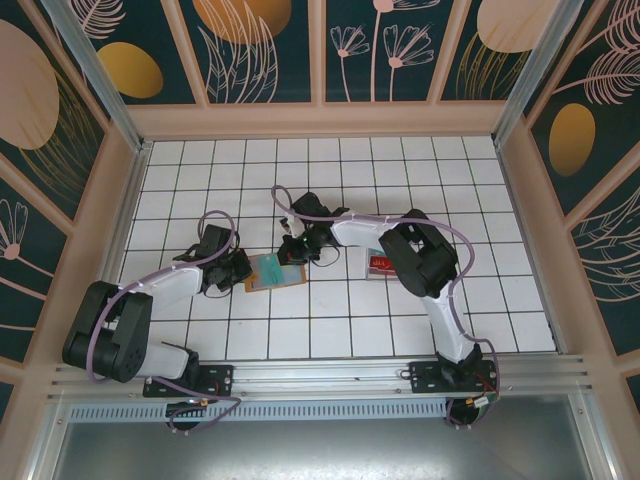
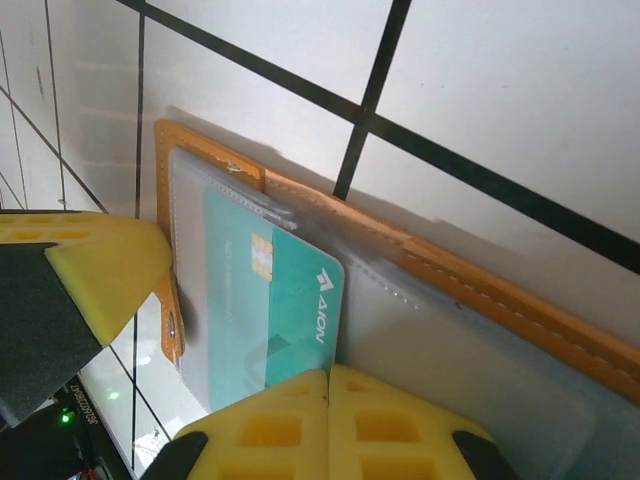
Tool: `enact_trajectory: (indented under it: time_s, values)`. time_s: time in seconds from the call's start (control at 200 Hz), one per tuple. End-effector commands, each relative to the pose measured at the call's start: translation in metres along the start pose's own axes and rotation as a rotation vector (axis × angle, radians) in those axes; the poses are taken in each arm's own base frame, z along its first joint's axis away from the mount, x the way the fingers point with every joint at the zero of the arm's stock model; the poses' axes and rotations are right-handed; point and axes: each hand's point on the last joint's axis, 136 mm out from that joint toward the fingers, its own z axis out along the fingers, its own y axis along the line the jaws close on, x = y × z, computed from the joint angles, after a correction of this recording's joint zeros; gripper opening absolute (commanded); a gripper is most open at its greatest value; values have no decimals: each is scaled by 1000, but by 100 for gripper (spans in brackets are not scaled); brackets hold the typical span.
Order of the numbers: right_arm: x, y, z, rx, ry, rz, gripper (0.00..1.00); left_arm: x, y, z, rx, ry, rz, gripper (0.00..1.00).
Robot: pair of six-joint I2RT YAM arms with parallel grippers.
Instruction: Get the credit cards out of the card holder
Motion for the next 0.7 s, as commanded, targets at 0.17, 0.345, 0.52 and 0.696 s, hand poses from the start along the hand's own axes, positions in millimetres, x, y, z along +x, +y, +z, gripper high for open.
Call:
enact_trajectory:
  time_s: [0.17,0.345,0.52,0.696]
  values:
    - [4,14,8,-48,13,-8,20,22,19,4,-59,78,-26,0]
    - [5,12,12,-48,23,-1,17,22,19,4,-57,78,-25,0]
    - [5,8,9,-41,20,8,0,21,20,4,-60,75,-24,0]
    - [3,0,-4,-42,4,23,0,21,20,4,-62,76,-18,0]
